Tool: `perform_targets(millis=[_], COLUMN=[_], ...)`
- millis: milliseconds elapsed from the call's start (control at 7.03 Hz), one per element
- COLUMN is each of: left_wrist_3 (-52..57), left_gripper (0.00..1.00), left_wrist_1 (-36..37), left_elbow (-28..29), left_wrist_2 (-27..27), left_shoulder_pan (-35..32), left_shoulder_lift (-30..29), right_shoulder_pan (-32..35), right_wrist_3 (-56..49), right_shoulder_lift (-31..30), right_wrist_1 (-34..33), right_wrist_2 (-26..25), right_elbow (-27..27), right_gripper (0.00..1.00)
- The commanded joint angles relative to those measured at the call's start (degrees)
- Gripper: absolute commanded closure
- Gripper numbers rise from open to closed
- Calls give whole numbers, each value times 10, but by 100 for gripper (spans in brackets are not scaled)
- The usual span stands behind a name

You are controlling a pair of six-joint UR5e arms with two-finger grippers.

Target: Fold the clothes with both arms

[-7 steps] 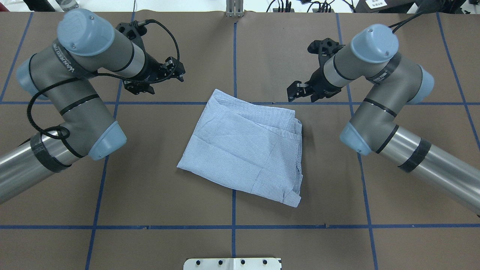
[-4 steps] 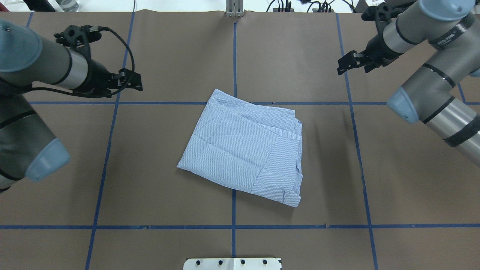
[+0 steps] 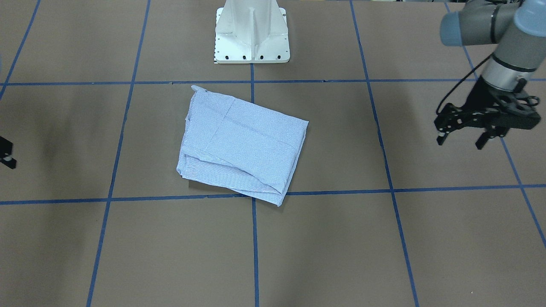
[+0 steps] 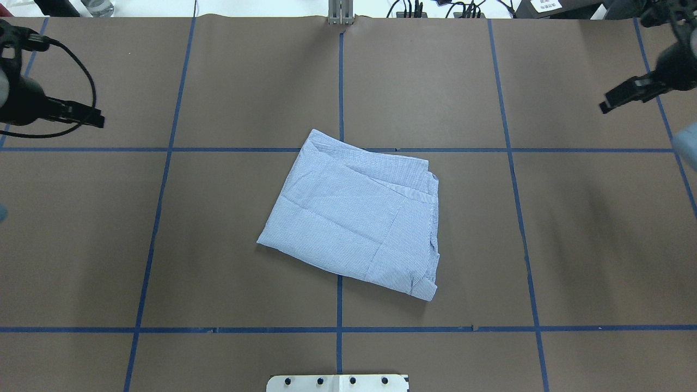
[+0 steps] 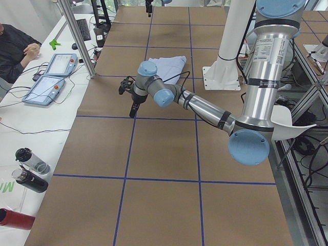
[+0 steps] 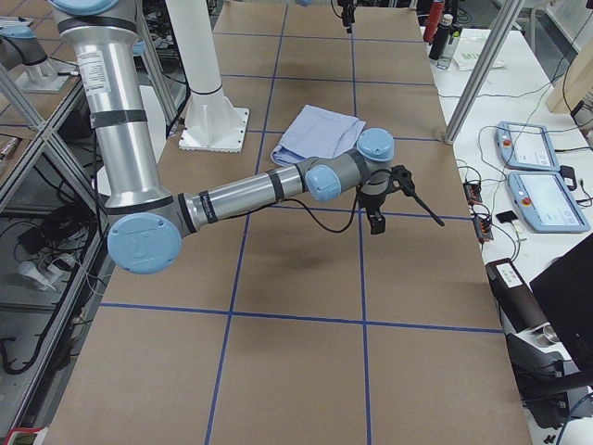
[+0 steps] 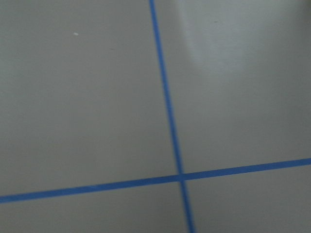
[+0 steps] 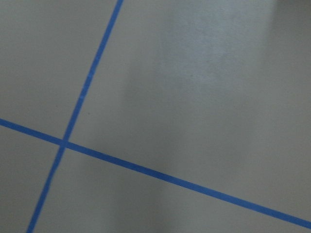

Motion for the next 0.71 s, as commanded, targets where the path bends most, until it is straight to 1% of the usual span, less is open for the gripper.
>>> perform_targets(millis=[0,142,284,427,569], left_wrist_3=[248,310,307,309,309], left_gripper=[0,0,0,0,0], left_wrist_1=[0,-3,-2,-13,-59], left_elbow=[102,146,144,147,156], left_wrist_2=[-72,-76,-86,-86,-86], left_shoulder_pan=[-146,-195,-207,-207,-207], left_shoulder_lift=[10,10,13,11,17], right_shoulder_pan=[85,120,145,146,146], right_wrist_3=[-165,-226,-250,-249,-252], right_shoulder_lift=[-20,-29,-46,-57,-60], right_wrist_1=[-112,-159,-170,-162,-161], right_wrist_2=[3,6,7,2,1], right_elbow=[0,0,0,0,-7], right_gripper=[0,0,0,0,0])
